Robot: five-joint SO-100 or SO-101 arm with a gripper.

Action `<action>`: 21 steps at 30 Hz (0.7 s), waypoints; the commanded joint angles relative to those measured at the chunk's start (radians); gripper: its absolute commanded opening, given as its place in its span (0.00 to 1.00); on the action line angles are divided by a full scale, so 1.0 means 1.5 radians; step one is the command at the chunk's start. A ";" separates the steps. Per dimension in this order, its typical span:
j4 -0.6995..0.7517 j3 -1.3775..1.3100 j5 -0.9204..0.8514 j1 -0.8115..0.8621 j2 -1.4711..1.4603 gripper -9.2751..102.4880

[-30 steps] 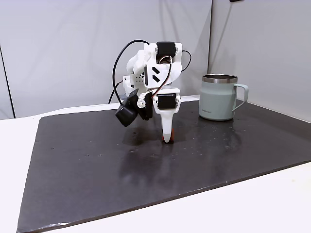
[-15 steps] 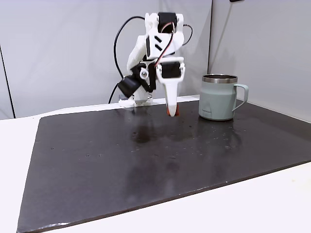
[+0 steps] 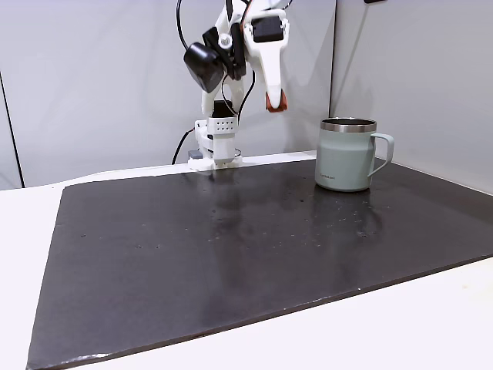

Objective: Grasp a cube and put it in the cup.

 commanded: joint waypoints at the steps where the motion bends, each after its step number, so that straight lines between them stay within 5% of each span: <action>1: 0.004 0.021 -0.013 0.003 0.098 0.10; 21: 0.002 0.045 -0.029 -0.103 0.156 0.10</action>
